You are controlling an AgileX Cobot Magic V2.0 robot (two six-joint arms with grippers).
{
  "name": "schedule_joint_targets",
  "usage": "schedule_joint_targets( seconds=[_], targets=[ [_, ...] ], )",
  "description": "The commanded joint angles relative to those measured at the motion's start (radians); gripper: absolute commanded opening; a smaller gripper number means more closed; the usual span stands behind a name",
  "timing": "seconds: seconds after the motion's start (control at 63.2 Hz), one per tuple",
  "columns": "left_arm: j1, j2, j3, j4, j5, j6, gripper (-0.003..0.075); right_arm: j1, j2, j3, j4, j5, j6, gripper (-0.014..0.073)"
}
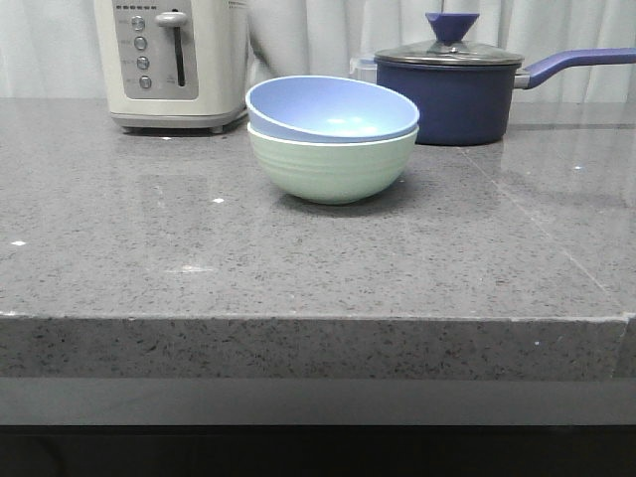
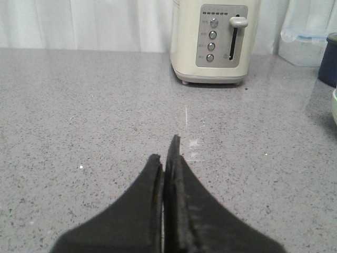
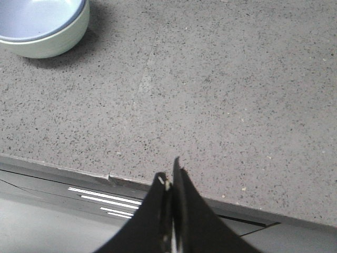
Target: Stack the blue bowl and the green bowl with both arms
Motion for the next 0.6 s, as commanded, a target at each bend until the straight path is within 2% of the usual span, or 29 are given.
schedule_joint_targets(
  seconds=[0.0, 0.301, 0.586],
  targets=[
    [0.002, -0.048, 0.029, -0.010, -0.132, -0.002, -0.0020, -0.003, 0.002, -0.023, -0.016, -0.058, -0.003, -0.0054],
    [0.032, -0.123, 0.156, -0.035, -0.273, -0.002, -0.0020, -0.003, 0.002, -0.023, -0.016, -0.058, -0.003, -0.0054],
    [0.032, -0.123, 0.154, -0.035, -0.250, -0.002, -0.0020, -0.003, 0.002, -0.023, -0.016, -0.059, -0.003, -0.0054]
  ],
)
